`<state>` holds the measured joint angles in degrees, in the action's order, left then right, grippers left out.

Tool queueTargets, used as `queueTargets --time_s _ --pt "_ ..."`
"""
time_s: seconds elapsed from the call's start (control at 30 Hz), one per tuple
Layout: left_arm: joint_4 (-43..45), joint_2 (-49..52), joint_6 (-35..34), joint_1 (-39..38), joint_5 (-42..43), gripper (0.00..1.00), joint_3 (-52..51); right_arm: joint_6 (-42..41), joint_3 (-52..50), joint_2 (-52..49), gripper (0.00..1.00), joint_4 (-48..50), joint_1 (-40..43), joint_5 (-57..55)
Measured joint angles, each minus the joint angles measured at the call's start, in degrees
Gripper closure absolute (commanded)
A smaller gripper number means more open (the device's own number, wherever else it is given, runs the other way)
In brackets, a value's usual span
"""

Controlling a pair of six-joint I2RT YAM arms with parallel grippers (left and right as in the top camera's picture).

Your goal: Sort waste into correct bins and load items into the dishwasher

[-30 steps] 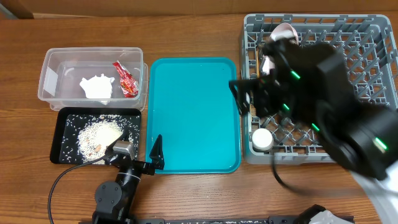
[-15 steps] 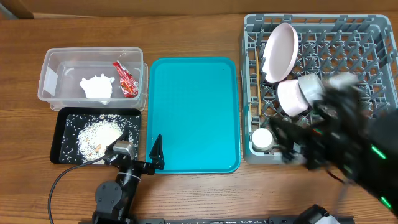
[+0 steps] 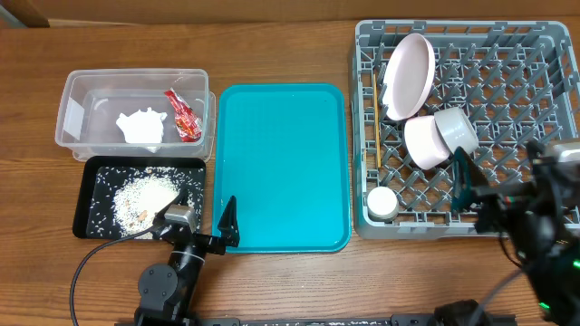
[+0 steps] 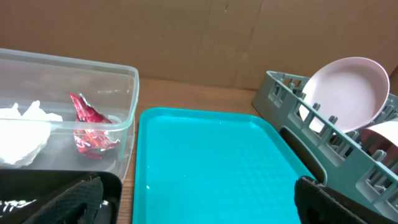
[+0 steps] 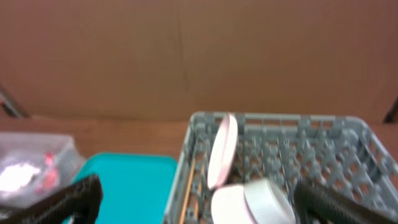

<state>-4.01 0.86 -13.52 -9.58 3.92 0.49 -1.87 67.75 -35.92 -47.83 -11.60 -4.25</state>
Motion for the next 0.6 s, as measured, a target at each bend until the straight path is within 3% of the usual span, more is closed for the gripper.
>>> queueTargets --time_s 0.1,0.33,0.6 --pt "0.02 0.0 0.0 0.0 0.0 0.0 0.0 0.37 -13.68 6.27 0.0 9.81 2.73 1.97" --pt "-0.02 0.0 0.0 0.0 0.0 0.0 0.0 0.42 -36.35 21.05 0.0 21.09 3.69 3.78" --pt "0.0 0.0 0.0 0.0 0.0 0.0 0.0 0.44 -52.59 32.37 0.0 30.82 3.69 4.07"
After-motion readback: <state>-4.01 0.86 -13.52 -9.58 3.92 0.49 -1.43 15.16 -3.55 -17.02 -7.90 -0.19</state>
